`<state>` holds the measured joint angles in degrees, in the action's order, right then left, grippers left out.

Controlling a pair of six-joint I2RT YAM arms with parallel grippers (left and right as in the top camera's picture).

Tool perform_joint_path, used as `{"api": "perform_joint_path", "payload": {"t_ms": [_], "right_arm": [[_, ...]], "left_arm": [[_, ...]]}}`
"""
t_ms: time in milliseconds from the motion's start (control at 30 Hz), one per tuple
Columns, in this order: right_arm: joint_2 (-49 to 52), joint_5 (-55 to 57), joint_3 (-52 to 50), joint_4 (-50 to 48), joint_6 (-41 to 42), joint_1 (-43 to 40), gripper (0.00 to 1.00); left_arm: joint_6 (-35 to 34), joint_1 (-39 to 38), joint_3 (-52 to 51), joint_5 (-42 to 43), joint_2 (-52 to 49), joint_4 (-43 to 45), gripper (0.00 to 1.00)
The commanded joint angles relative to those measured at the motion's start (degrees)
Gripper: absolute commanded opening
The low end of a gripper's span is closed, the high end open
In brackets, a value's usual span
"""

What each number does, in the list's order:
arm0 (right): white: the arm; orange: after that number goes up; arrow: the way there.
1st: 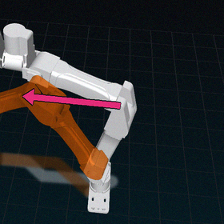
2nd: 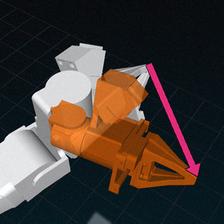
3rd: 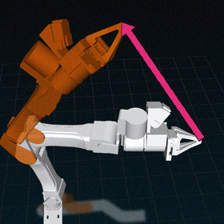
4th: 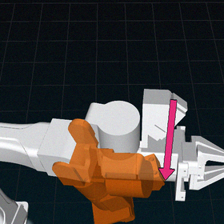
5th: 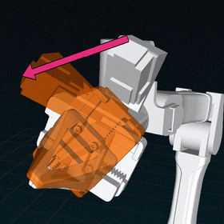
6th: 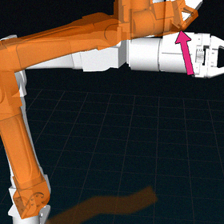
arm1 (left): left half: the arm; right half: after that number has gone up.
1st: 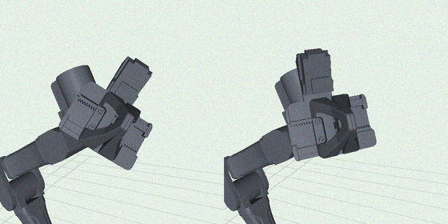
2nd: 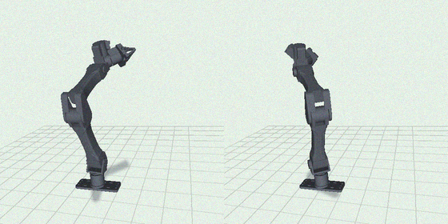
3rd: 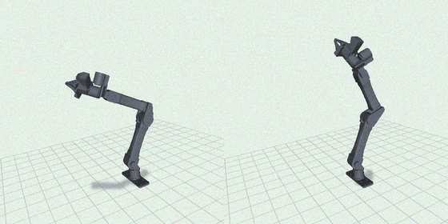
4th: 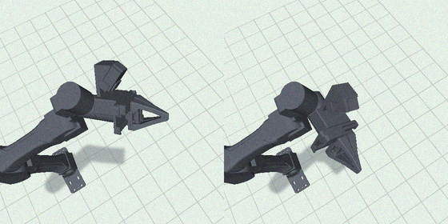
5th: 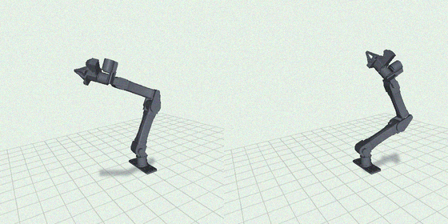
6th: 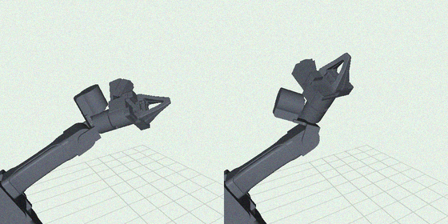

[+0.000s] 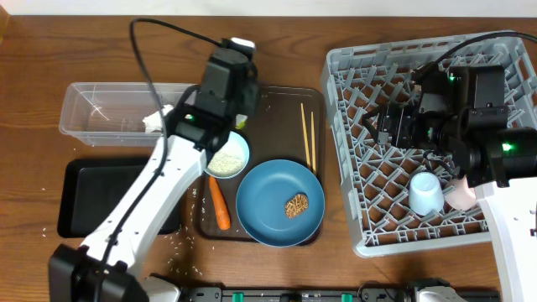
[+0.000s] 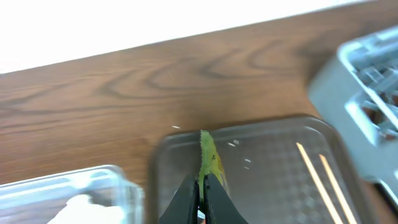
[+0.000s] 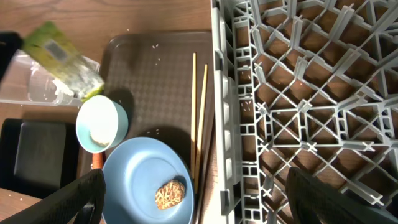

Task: Sort waste into correct bins and load items into the dishwasher rack

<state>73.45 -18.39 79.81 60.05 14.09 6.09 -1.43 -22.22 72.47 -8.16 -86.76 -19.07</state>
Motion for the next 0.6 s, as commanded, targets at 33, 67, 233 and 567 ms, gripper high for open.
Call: {"api": "perform_joint_path", "payload": {"t_ms": [33, 67, 233, 567], "right_arm": [[0.1, 0.2, 0.0, 0.1, 0.7, 0.7, 0.86], [0.1, 0.2, 0.0, 0.1, 0.7, 0.7, 0.86], [0.1, 0.2, 0.0, 0.1, 0.7, 0.7, 0.86], [1.2, 0.0, 0.0, 0.7, 0.7, 0.8, 0.86]], "left_arm": [[1.8, 5.0, 0.3, -3.1, 2.3, 0.7, 0.06], [2.0, 6.6, 0.3, -3.1, 2.6, 0.8, 0.06], [1.9, 13.7, 0.3, -3.0, 3.1, 1.0, 0.06], [1.1, 23.2, 0.2, 0.2, 1.3, -1.1, 0.06]]}}
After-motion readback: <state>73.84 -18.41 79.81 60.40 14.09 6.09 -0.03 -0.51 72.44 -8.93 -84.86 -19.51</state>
